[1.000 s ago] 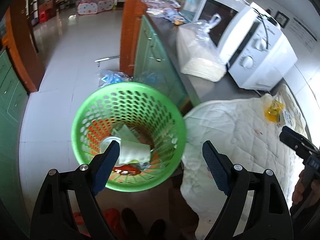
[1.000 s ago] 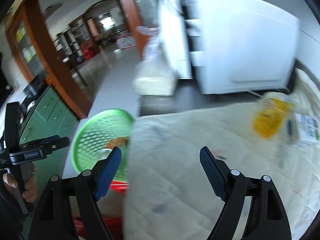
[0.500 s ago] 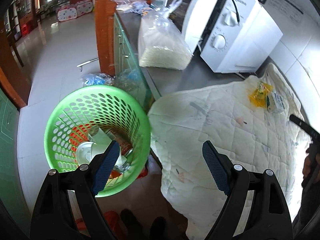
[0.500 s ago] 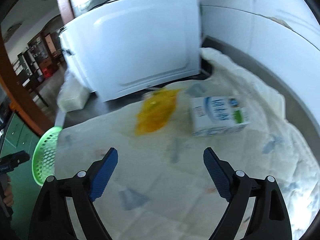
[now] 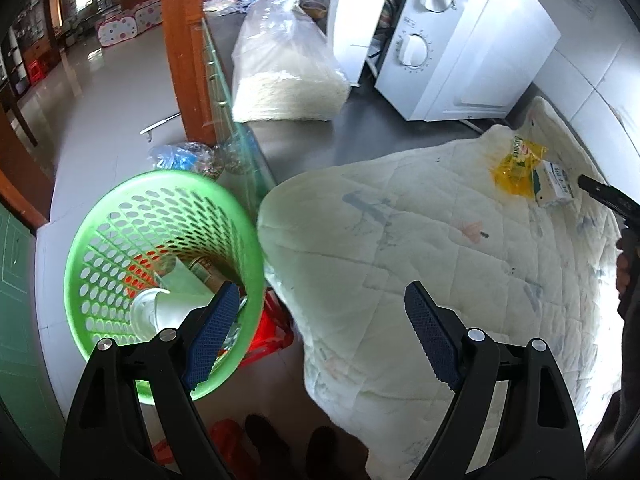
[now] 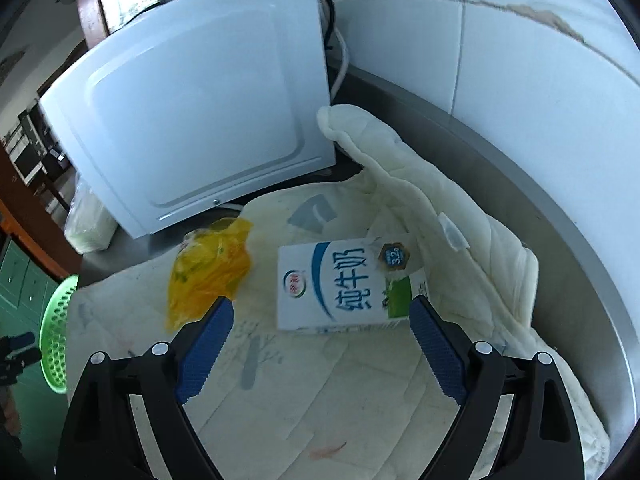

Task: Collect trash
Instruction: 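Move both tools back over the mat, right tool toward the white milk carton, then grasp the white milk carton with the right tool while the left tool grasps the yellow snack bag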

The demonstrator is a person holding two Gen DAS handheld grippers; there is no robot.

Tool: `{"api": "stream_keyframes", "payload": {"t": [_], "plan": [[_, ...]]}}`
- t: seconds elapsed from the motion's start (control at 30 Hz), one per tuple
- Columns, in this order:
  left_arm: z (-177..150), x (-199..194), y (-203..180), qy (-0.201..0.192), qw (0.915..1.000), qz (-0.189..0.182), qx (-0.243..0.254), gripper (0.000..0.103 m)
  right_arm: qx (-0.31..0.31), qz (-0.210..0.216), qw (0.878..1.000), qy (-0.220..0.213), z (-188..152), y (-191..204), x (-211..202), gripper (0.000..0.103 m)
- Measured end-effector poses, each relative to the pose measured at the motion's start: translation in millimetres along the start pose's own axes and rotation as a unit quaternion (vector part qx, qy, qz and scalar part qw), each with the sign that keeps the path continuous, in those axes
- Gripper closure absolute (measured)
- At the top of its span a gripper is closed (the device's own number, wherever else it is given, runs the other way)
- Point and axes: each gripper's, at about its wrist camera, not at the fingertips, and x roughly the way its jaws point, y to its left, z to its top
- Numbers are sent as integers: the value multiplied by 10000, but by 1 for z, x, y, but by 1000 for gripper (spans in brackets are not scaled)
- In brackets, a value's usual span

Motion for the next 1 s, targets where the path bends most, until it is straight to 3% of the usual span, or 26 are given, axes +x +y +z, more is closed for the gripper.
{"api": "stream_keyframes", "payload": {"t": [0.17,0.53,0.83,1.0], "plan": [[4,5,-6,38,10000,-27,82,19,-89,-287,9995,95,0,-6,16,9],[0,22,-10,217,9997,-56,76,19,-292,-280,9985,380,-1,-4,46,7],[2,26,-11,243,9996,-68,112,19,-438,-733,9959,311,0,-1,59,7],[4,32,-13,276,9995,-93,109,19,-459,-629,9963,374,2,-4,59,7]]}}
